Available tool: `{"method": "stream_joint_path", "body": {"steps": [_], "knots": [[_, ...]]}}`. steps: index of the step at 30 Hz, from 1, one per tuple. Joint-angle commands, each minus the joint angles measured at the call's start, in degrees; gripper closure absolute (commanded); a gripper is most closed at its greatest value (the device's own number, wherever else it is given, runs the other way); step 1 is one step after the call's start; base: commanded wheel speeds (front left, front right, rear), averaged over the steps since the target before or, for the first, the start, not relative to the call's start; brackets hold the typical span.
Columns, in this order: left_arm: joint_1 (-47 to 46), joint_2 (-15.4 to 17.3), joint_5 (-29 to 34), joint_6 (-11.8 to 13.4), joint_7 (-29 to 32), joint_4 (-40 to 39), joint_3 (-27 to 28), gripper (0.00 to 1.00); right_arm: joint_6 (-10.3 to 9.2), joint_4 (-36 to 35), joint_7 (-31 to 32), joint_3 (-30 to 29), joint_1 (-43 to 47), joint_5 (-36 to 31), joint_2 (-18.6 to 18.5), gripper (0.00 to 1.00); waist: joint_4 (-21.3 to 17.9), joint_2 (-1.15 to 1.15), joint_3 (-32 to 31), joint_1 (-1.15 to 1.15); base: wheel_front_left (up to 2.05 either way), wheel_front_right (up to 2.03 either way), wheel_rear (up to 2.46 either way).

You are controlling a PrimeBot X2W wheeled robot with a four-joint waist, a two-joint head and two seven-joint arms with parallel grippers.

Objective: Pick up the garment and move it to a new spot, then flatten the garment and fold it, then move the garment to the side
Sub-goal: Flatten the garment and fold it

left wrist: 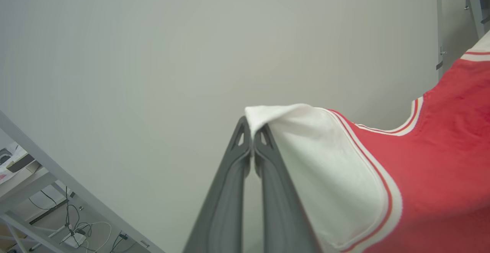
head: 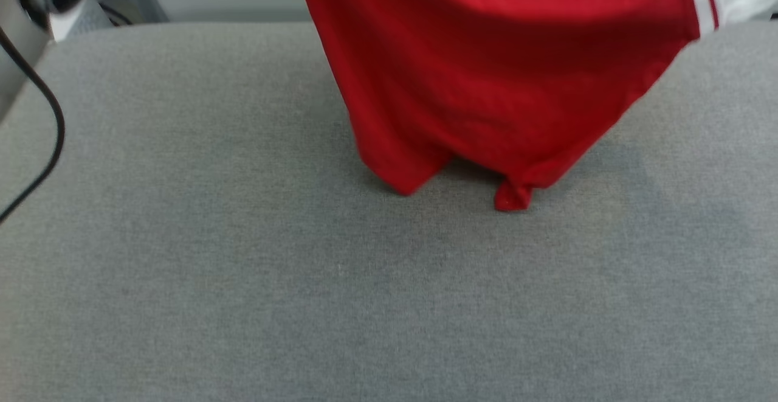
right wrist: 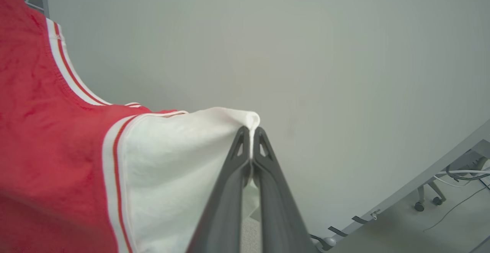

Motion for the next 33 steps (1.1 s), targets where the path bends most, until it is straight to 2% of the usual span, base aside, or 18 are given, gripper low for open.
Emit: {"method": "stream_joint_path", "body": {"steps": [1, 8, 15, 21, 27, 33], "knots": [[-2.82, -1.0, 0.82, -0.52, -0.94, 1.65, 0.48, 1.0, -0.05, 1.26, -0.33, 0.42, -3.0, -0.73, 0.82, 1.0, -0.72, 0.0, 3.92, 0.0, 0.0, 0.0, 0.0], [-14.65, -4.53, 4.3, -2.26, -5.98, 10.43, 2.36, 1.0, -0.05, 9.49, -2.41, 2.54, -20.13, -1.52, 5.28, 1.0, -1.9, 0.0, 11.58, 0.0, 0.0, 0.0, 0.0], [-23.0, -7.34, 5.46, -0.74, -9.53, 15.13, 5.1, 1.0, -0.05, 22.22, -8.59, 3.52, -37.6, -6.41, 10.91, 1.0, -2.96, 0.0, 16.77, 0.0, 0.0, 0.0, 0.0], [-28.05, -8.69, 5.9, 0.79, -12.17, 16.31, 7.08, 1.0, -0.05, 31.06, -14.24, 3.96, -47.97, -9.97, 14.92, 1.0, -3.72, 0.0, 19.89, 0.0, 0.0, 0.0, 0.0], [-30.17, -9.9, 5.37, 1.27, -13.2, 17.52, 8.02, 1.0, -0.05, 38.33, -17.1, 5.1, -53.84, -11.53, 18.14, 1.0, -4.14, 0.0, 22.42, 0.0, 0.0, 0.0, 0.0], [-26.55, -10.37, 4.73, 0.74, -15.32, 19.99, 7.37, 1.0, -0.05, 43.65, -20.56, 7.86, -52.65, -11.4, 20.52, 1.0, -4.09, 0.0, 23.79, 0.0, 0.0, 0.0, 0.0]]}}
